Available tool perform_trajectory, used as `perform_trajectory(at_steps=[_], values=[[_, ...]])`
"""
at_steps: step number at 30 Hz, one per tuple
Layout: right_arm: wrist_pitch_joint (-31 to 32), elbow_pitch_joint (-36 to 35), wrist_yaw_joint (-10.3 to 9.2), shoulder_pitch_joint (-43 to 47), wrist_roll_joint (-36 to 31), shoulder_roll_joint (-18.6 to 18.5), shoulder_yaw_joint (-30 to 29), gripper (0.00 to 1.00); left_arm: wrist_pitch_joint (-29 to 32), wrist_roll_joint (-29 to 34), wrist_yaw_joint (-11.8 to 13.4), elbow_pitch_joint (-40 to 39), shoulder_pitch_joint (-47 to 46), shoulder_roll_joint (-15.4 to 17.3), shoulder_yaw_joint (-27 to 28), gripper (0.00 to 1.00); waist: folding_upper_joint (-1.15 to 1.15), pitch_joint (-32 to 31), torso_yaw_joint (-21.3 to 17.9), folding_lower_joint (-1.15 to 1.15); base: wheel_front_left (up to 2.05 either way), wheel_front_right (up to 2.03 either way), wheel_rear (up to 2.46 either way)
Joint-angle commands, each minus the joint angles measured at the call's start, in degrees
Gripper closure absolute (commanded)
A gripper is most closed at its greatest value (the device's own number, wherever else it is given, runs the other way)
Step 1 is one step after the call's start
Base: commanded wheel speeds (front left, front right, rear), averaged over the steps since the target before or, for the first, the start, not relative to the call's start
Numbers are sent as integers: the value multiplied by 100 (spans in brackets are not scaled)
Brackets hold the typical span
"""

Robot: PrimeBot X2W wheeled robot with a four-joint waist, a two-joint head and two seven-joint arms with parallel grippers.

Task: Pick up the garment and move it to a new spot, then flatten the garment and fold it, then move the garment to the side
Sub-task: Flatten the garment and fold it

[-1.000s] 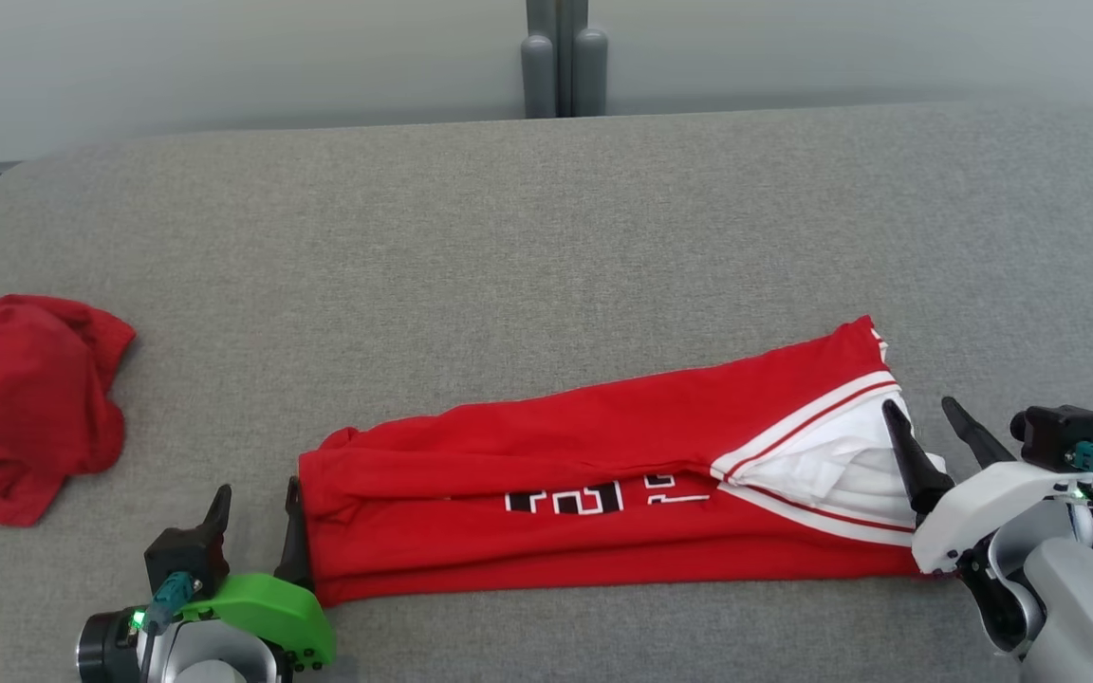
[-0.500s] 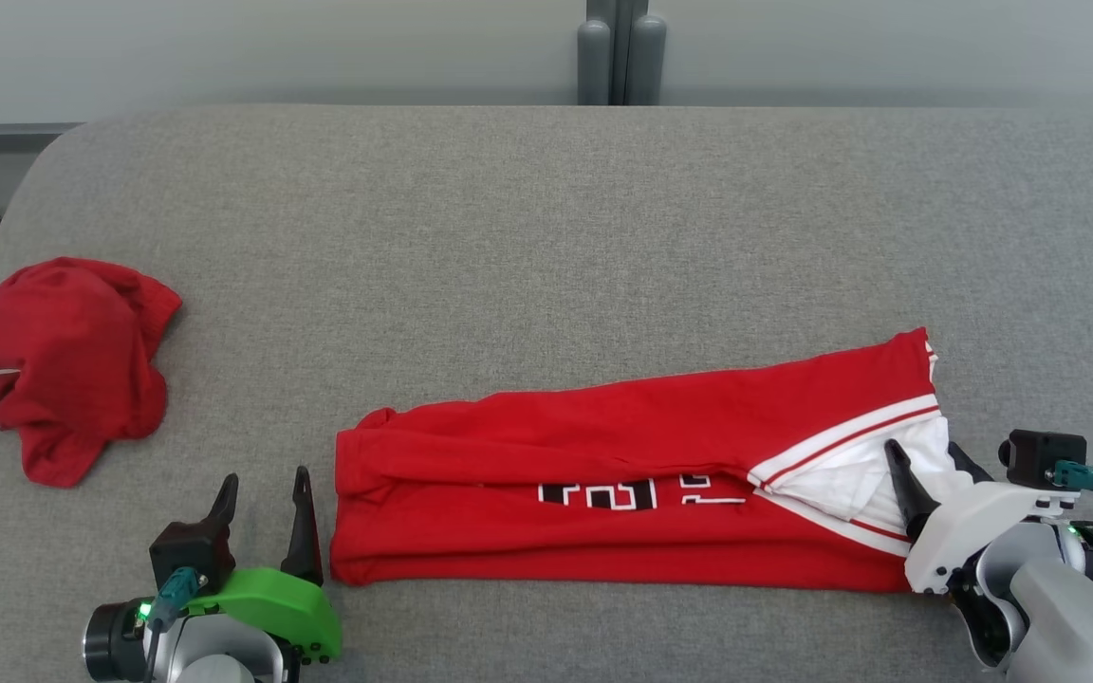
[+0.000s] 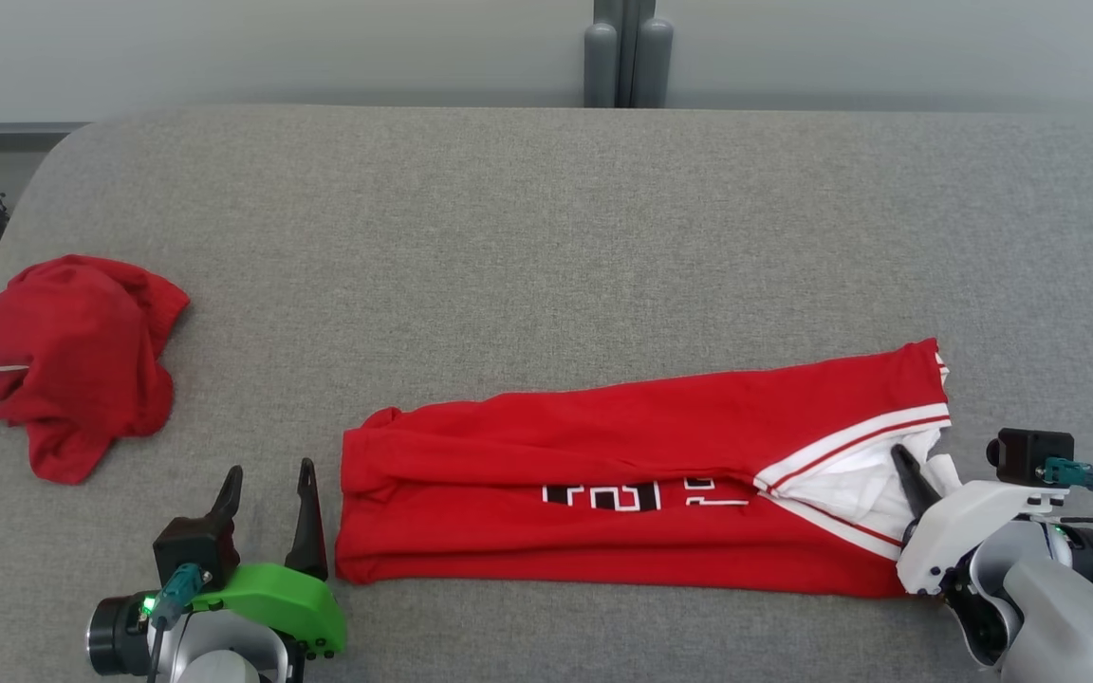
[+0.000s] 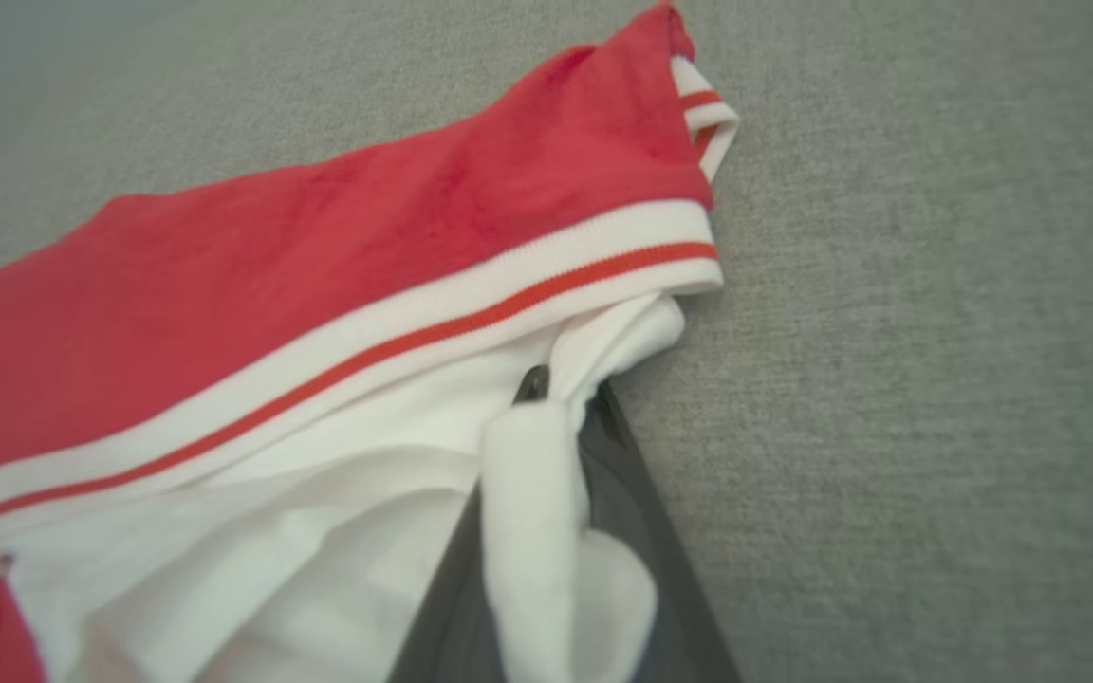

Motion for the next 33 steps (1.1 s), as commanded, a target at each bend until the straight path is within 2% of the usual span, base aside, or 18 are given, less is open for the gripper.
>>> perform_trajectory(at_steps=[1, 8, 12, 15, 18, 26, 30, 33], values=[[8, 202, -29, 73, 29, -119, -6, 100, 2, -3, 20, -9, 121, 7, 12, 0, 0, -18, -16, 0, 0, 0, 0], [-132, 365, -23, -211, -98, -480, -461, 100, 1, -61, 0, 24, 181, 7, -10, 0, 0, -92, -137, 0, 0, 0, 0], [-138, 52, -20, -234, -317, -542, -694, 100, 1, -98, -10, 44, 218, 8, -27, 0, 0, -140, -209, 0, 0, 0, 0], [-140, -518, -18, -99, -612, -481, -709, 100, 1, -101, -10, 59, 245, 8, -54, 0, 0, -214, -277, 0, 0, 0, 0], [-135, -1118, -18, 51, -842, -366, -308, 100, 1, -106, -17, 87, 282, 9, -76, 0, 0, -297, -343, 0, 0, 0, 0], [211, -2647, -18, -47, -742, -181, 1039, 100, 2, -239, 12, 104, 304, 9, -204, 0, 0, -387, -356, 0, 0, 0, 0], [484, -3001, -16, -226, -681, 51, 1625, 100, 1, -342, 24, 85, 247, 10, -357, 0, 0, -374, -163, 0, 0, 0, 0], [578, -2947, -16, -442, -748, 219, 2017, 100, 1, -404, 39, 69, 180, 10, -472, 0, 0, -340, 69, 0, 0, 0, 0]])
